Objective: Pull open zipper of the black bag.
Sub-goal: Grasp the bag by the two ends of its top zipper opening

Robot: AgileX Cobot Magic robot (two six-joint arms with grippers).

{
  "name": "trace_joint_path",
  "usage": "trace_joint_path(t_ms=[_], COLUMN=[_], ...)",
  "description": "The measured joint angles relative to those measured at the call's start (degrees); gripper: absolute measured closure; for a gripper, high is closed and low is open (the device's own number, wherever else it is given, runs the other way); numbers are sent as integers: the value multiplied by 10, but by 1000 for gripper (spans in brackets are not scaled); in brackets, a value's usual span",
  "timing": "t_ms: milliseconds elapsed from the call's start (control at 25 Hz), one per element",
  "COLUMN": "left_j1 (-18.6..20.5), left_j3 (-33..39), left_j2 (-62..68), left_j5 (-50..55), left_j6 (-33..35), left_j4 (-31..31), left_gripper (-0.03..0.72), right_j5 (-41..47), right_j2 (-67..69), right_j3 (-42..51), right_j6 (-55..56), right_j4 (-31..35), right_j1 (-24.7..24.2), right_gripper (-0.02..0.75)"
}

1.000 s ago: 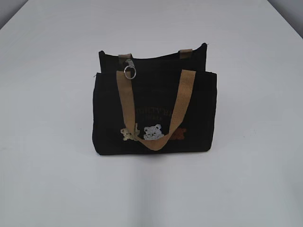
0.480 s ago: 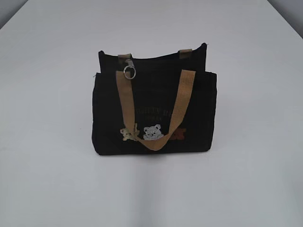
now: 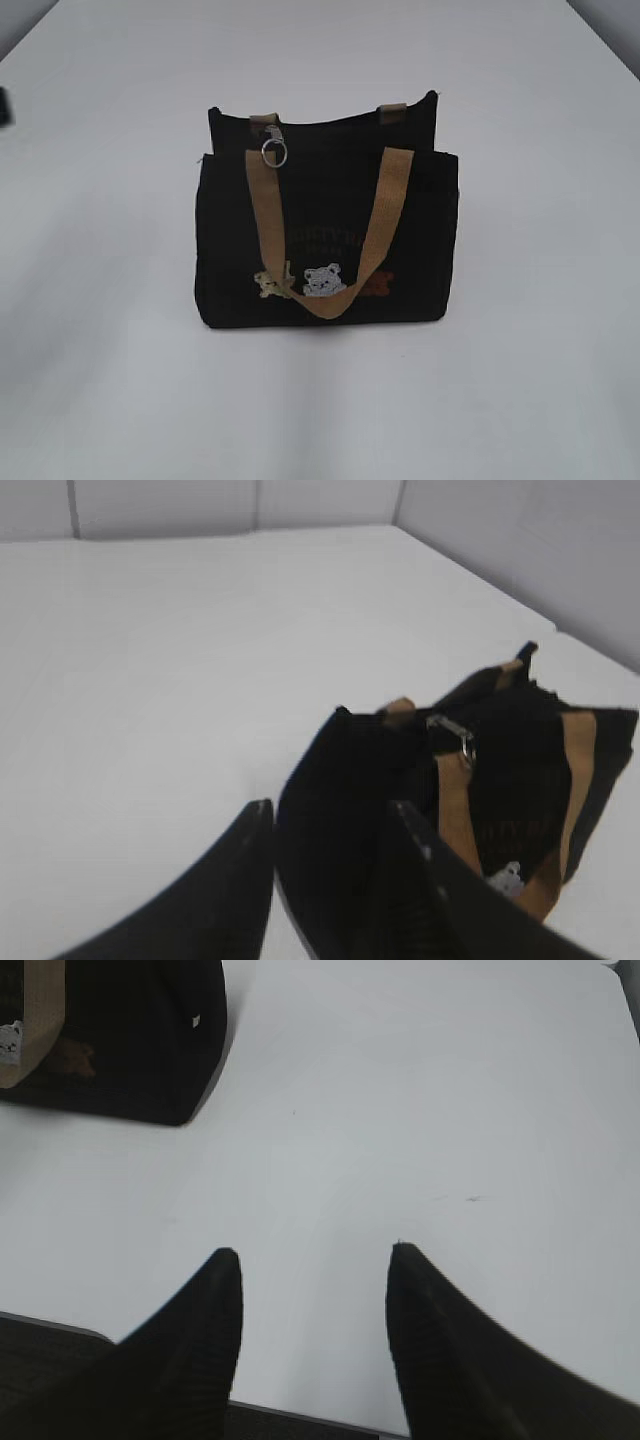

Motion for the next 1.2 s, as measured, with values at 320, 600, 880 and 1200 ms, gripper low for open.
trace_joint_path(t_ms=[320, 600, 880, 1200], left_j1=[-12, -77, -124, -127], left_j3=[-14, -78, -155, -156], left_j2=[339, 468, 545, 546], left_j5=[147, 140, 102, 98], left_j6=[486, 515, 519, 519], left_j4=[-210, -213, -217, -218], left_gripper=[273, 215, 557, 628], right_j5=[0, 0, -168, -243], right_j2=[0, 13, 250, 710], right_j3=[0, -1, -23, -201], right_j6=[1, -23, -279, -551], right_j4=[1, 27, 306, 666], right_j1=[0, 0, 0, 48], right_gripper=[365, 365, 365, 365])
